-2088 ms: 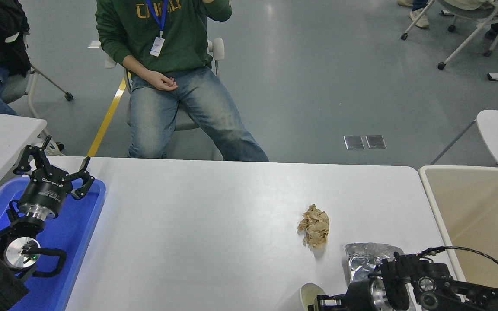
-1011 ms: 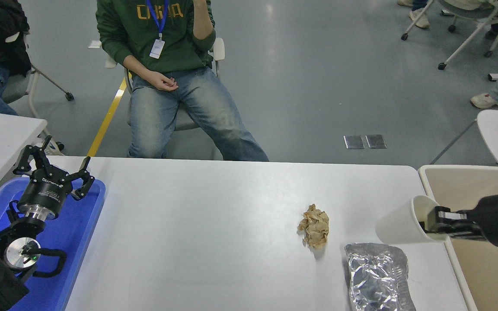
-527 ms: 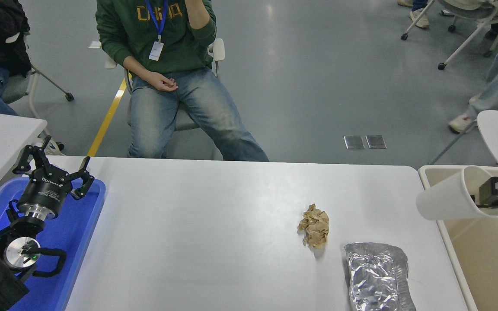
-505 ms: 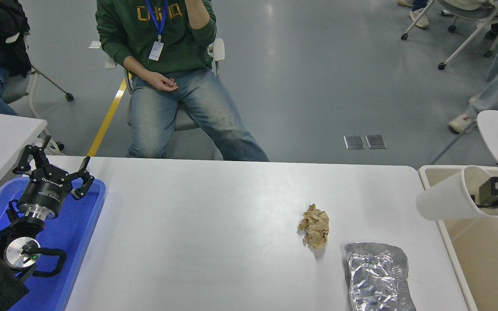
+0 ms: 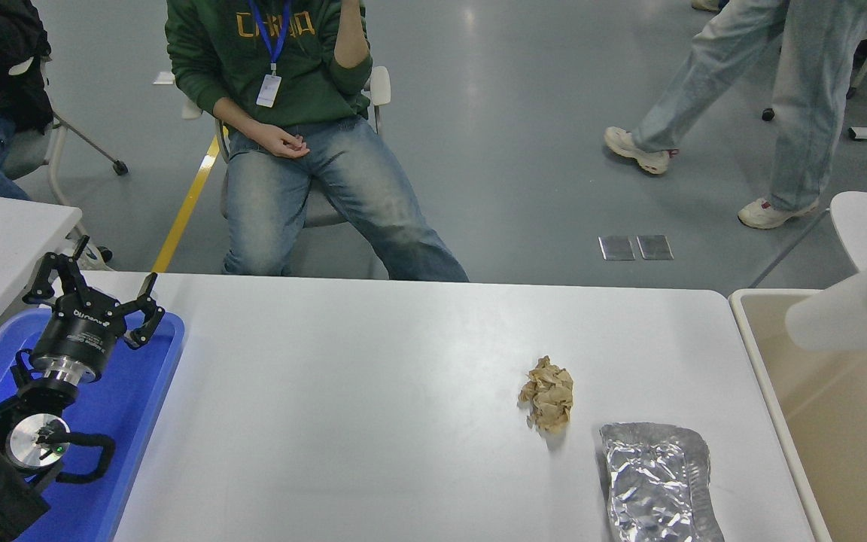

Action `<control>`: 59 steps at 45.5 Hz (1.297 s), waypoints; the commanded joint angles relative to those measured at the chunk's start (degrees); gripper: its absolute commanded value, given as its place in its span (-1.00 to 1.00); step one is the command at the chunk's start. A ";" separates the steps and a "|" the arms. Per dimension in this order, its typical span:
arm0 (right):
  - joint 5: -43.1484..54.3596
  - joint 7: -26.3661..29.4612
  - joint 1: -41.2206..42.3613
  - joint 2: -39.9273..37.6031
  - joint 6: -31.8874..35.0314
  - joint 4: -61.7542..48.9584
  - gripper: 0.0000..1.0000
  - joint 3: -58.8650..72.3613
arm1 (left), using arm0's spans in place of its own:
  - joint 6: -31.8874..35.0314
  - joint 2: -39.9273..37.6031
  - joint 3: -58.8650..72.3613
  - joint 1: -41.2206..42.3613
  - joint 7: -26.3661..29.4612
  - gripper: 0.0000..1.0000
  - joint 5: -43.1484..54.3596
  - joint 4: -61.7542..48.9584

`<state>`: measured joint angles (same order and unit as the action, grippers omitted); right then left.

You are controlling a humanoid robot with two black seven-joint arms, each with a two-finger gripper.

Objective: Clean the table surface

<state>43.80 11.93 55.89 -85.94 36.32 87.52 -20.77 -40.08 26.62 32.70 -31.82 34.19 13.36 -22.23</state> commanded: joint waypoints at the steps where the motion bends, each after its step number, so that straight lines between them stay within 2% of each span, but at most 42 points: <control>1: -0.21 -0.06 -0.26 1.74 -11.43 -5.87 -1.00 6.70 | 0.00 0.01 0.00 0.00 0.00 1.00 0.00 0.00; 8: -0.65 -0.06 -0.70 5.60 -21.36 -10.87 -1.00 11.62 | 0.00 0.01 0.00 0.00 0.00 1.00 0.00 0.00; 14: -5.30 -0.06 -2.89 9.73 -27.17 -16.41 -1.00 12.94 | 0.00 0.01 0.00 0.00 0.00 1.00 0.00 0.00; 30: -7.86 -0.33 -14.76 32.05 -41.15 -41.63 -1.00 12.85 | 0.00 0.01 0.00 0.00 0.00 1.00 0.00 0.00; 36: -7.86 -0.59 -18.10 41.63 -44.31 -54.98 -1.00 12.85 | 0.00 0.01 0.00 0.00 0.00 1.00 0.00 0.00; 46: -7.77 -0.94 -19.68 58.24 -44.84 -79.95 -1.00 13.03 | 0.00 0.01 0.00 0.00 0.00 1.00 0.00 0.00; 52: -7.77 -0.94 -19.86 64.58 -45.20 -86.73 -1.00 13.12 | 0.00 0.01 0.00 0.00 0.00 1.00 0.00 0.00; 59: -7.77 -0.94 -20.82 68.54 -46.69 -87.79 -1.00 13.12 | 0.00 0.01 0.00 0.00 0.00 1.00 0.00 0.00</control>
<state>36.11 11.04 36.69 -27.14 -8.24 9.03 -7.75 -40.08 26.63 32.70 -31.82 34.19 13.36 -22.24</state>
